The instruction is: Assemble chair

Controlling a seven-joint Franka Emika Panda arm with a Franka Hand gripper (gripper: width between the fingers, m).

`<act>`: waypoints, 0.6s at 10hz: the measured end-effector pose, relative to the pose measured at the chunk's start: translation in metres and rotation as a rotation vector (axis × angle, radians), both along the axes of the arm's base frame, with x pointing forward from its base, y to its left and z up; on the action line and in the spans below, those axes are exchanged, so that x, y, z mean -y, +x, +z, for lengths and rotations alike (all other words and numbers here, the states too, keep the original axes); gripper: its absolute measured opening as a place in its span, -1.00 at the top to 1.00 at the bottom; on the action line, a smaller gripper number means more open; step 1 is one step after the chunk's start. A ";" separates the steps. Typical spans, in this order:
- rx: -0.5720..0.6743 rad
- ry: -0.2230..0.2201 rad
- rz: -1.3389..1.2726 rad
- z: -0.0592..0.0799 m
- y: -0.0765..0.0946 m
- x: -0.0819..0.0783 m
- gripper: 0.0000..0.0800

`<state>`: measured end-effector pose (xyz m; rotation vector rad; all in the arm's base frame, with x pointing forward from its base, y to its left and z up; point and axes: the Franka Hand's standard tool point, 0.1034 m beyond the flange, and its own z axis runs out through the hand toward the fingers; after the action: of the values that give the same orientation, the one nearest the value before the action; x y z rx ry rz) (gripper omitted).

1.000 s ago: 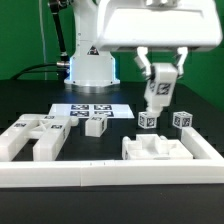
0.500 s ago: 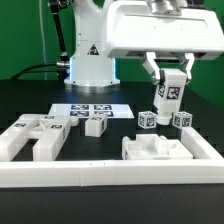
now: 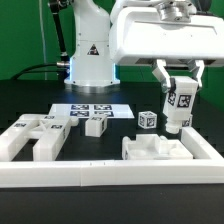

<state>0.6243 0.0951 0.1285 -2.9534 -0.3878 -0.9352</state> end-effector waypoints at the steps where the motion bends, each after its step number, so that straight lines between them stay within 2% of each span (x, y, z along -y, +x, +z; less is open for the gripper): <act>1: 0.000 0.000 0.000 0.000 0.000 0.000 0.27; 3: -0.016 0.001 0.004 -0.006 0.006 -0.003 0.27; 4: -0.012 -0.004 0.010 -0.009 0.013 0.000 0.27; 6: -0.016 -0.005 0.005 -0.016 0.017 0.005 0.27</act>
Offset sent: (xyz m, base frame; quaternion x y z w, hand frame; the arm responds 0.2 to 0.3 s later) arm 0.0271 0.0159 -0.0106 0.0614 -0.0002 0.0175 0.9980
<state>0.6415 0.0903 0.1124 -2.9611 -0.3980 -0.9112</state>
